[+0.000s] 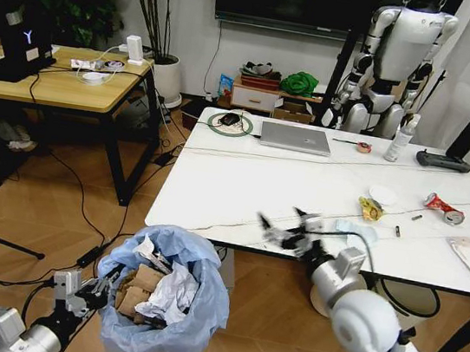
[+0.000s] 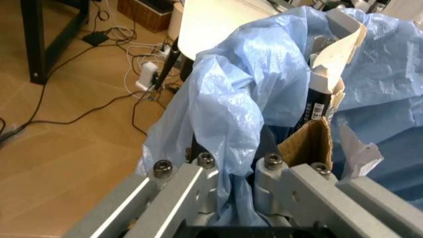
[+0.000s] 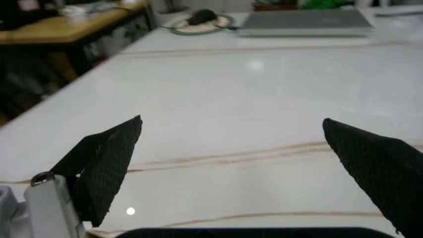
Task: Pick up the trash bin and place the trash from the table into it.
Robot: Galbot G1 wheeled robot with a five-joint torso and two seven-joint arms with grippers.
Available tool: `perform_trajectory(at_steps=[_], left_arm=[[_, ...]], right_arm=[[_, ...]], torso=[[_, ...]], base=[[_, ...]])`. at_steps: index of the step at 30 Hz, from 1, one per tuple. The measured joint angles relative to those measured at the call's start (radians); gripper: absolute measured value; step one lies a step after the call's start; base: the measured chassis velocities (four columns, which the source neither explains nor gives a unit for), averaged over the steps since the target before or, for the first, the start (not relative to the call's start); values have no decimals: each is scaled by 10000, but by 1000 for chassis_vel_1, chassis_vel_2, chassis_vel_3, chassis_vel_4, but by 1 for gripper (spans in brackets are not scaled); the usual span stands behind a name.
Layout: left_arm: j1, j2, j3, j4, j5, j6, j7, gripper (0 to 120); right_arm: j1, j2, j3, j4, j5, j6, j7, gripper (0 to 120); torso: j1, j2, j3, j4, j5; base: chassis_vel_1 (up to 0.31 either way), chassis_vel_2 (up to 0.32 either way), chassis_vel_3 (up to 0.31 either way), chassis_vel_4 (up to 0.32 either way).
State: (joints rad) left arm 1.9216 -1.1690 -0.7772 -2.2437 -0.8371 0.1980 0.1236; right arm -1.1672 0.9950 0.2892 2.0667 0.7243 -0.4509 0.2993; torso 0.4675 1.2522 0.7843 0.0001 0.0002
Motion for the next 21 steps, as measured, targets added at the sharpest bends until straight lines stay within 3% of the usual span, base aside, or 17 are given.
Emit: perform_trajectory(at_steps=[6, 12, 17, 21], left_arm=[[-16, 17, -6, -77, -30, -6, 12, 1], [-16, 30, -61, -121, -66, -6, 15, 1], [-11, 36, -96, -141, -109, -7, 15, 1], [-40, 41, -99, -141, -138, -7, 14, 1]], right_arm=[[110, 140, 1096, -763, 283, -1540, 1422, 100], [366, 115, 1477, -1564, -6, -1917, 1468, 100], [281, -7, 1592, -1564, -1275, -2106, 727, 100], [267, -32, 1464, -1422, -1442, -2331, 623, 100]], torso=[[0, 0, 0, -2, 0], [0, 0, 0, 1, 0], [0, 0, 0, -1, -1], [0, 0, 0, -1, 0]], base=[[0, 0, 0, 0], [0, 0, 0, 0], [0, 0, 0, 0], [0, 0, 0, 0]])
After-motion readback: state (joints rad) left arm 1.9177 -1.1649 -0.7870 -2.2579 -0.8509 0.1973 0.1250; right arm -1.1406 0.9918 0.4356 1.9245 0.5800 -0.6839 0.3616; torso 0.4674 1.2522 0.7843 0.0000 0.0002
